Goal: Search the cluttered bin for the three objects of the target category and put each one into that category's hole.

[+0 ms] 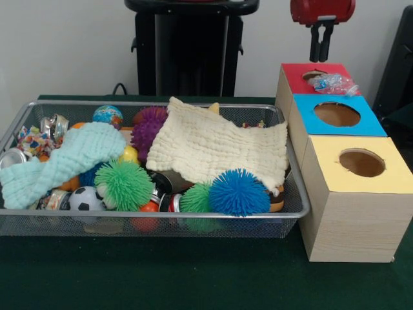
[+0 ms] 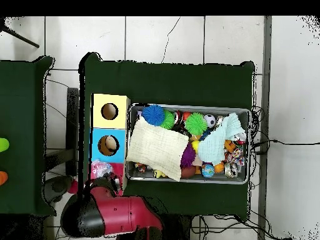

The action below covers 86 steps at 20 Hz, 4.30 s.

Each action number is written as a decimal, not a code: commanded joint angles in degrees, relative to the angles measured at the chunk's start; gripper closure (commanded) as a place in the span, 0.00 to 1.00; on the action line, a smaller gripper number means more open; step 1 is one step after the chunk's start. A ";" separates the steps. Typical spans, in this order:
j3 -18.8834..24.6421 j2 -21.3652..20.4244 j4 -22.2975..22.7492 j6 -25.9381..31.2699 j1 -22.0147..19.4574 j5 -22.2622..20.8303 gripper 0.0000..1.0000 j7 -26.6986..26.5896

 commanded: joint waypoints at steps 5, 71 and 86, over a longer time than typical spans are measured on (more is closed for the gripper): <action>1.56 1.54 3.14 1.81 -0.89 3.93 1.00 13.23; 2.07 0.10 5.46 1.15 2.43 9.82 1.00 14.71; 1.75 -0.39 6.64 0.21 3.13 13.35 0.00 15.48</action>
